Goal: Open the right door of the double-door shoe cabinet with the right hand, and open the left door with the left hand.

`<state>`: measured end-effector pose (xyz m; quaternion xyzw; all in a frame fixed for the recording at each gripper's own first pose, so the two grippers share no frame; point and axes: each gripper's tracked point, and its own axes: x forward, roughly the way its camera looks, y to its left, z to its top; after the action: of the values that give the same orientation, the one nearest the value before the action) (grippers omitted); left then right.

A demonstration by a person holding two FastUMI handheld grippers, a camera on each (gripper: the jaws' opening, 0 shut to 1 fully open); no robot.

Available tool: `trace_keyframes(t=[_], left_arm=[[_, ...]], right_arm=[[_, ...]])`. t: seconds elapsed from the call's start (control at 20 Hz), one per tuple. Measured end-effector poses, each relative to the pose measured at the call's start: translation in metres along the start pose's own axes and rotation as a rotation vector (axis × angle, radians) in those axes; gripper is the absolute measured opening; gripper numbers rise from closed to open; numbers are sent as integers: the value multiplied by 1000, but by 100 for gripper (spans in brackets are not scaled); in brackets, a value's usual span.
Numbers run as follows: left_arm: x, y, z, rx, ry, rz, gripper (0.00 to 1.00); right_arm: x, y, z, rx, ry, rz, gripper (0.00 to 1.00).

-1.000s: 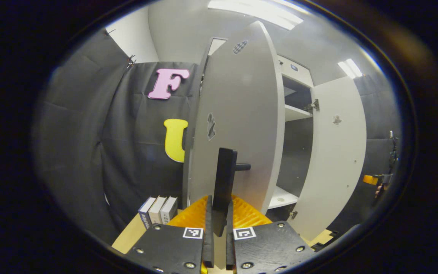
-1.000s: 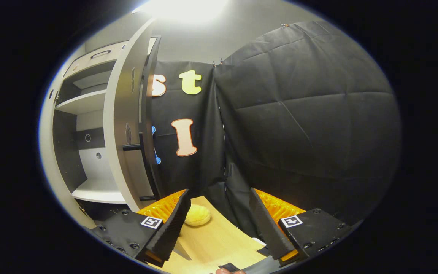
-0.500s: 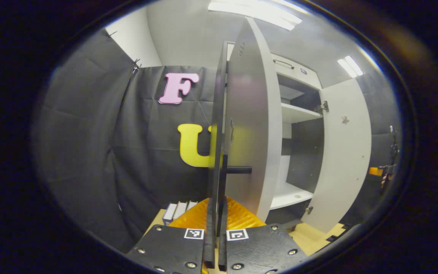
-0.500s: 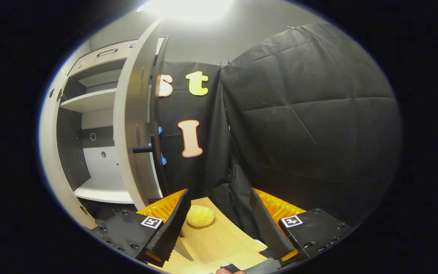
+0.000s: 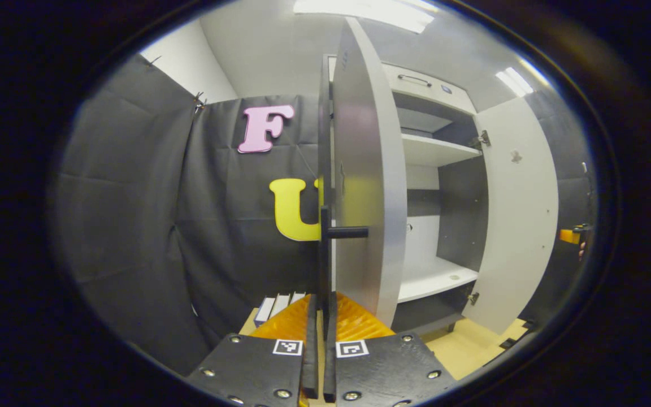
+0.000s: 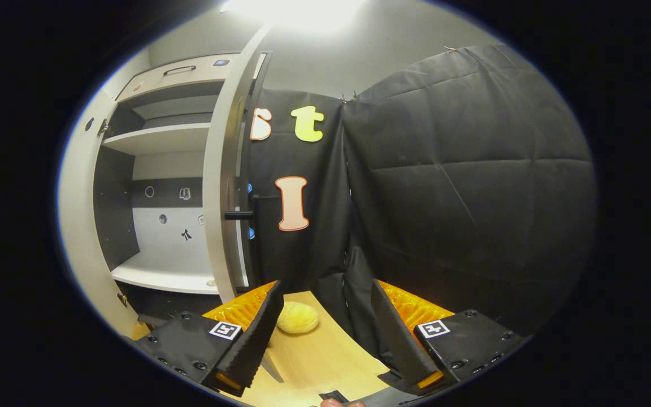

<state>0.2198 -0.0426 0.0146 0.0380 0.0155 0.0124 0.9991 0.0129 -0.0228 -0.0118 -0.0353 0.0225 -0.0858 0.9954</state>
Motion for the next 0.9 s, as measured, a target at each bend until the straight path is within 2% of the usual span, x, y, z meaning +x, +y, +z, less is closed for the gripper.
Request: trace_keyframes(t=[0.25,0.3,0.4,0.45,0.5,0.55,0.65,0.7,0.75,0.8,0.9], left_arm=[[-11,3,1,-6,12,31,6],[-13,1,3,-11,9,35,7],[-15,-3,6,1,-2,27,7],[-17,-6,3,19,6,20,0],[-21,-1,2,49,4,52,0],[-23,-1,1,73,7,72,14],[-28,-2,5,91,8,86,26],[-28,-3,6,85,1,91,32],[-28,-5,9,65,-8,104,48],[-28,-9,10,41,-18,117,65],[-31,-25,9,-11,-16,98,97]], right_arm=[[-17,7,-5,-37,35,28,92],[-21,10,-4,-33,33,39,97],[-25,22,-1,-16,23,75,97],[-25,29,0,-4,22,99,97],[-24,36,0,4,23,127,97],[-23,41,1,-2,20,151,97],[-22,48,-2,-35,17,195,98],[-23,53,-5,-39,28,225,93],[-25,58,-9,-35,40,257,93],[-28,63,-10,-36,48,292,97],[-31,65,-9,-41,49,339,99]])
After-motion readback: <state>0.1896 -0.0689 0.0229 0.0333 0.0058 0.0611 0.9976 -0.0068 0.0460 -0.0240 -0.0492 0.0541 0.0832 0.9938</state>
